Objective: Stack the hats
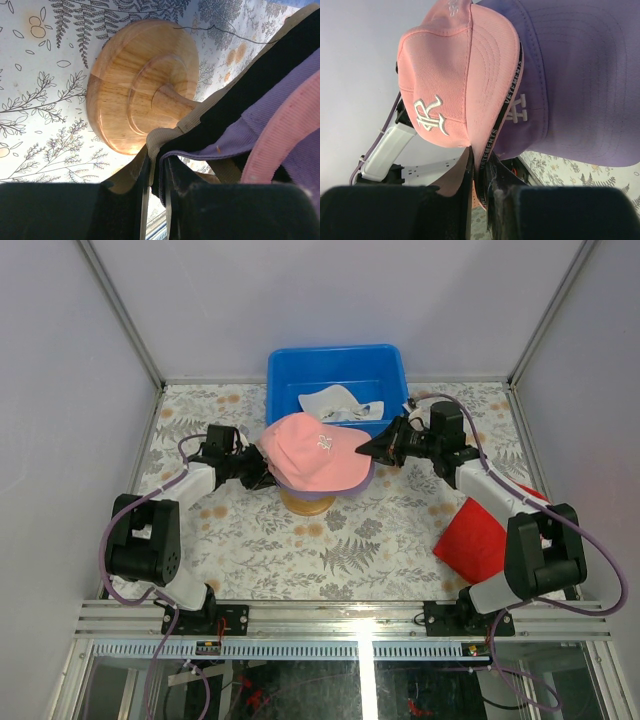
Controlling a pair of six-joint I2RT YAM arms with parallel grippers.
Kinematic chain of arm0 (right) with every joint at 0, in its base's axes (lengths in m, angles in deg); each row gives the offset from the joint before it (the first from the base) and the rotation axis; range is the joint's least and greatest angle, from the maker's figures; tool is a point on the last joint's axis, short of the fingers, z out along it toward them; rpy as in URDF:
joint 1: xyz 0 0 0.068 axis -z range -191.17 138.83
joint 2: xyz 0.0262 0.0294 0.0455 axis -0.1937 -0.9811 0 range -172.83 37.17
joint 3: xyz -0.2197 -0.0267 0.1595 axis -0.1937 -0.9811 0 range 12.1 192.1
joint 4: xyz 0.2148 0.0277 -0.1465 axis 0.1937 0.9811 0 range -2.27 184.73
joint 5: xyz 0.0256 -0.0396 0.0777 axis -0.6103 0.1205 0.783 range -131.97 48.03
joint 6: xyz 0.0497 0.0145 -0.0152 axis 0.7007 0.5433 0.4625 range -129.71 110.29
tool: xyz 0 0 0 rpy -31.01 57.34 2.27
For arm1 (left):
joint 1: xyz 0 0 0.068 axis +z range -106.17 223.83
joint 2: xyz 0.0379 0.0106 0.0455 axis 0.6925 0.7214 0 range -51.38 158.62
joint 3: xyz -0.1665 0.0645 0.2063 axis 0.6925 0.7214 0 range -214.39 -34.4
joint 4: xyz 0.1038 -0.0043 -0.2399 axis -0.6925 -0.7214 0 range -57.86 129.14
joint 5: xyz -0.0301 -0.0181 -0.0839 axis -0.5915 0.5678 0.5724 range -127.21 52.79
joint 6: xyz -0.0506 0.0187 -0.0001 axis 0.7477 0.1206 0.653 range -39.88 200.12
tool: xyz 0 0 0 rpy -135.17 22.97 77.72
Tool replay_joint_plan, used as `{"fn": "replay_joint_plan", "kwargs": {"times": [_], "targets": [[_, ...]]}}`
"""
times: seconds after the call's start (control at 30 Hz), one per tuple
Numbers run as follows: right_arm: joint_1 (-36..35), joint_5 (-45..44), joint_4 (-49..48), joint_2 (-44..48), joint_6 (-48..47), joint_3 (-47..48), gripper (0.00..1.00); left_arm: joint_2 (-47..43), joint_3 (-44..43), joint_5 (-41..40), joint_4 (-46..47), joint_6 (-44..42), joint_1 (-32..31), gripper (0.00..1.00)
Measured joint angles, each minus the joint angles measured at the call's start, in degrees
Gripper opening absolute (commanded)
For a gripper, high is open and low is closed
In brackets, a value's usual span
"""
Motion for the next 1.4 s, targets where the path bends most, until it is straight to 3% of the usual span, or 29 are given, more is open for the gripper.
{"fn": "replay_joint_plan", "kwargs": {"times": [0.43,0.87,1.13,1.4], "targets": [[-0.04,-0.79,4.20,-0.59,-5.64,1.31,0.00,0.55,0.07,0.24,0.52,0.57,0.00,0.00],[4.52,8.92,23.21,-11.39,-20.83,14.53,0.00,2.62,-3.45,0.74,-3.52,-1.68,0.48,0.00],[5.20,10.08,33.09,-17.66,-29.79,20.17,0.00,3.10,-5.05,1.95,-6.62,-3.63,3.61,0.00],[5.25,10.05,34.71,-18.47,-31.23,20.46,0.00,3.10,-4.90,3.50,-6.97,-3.91,4.66,0.00]]}}
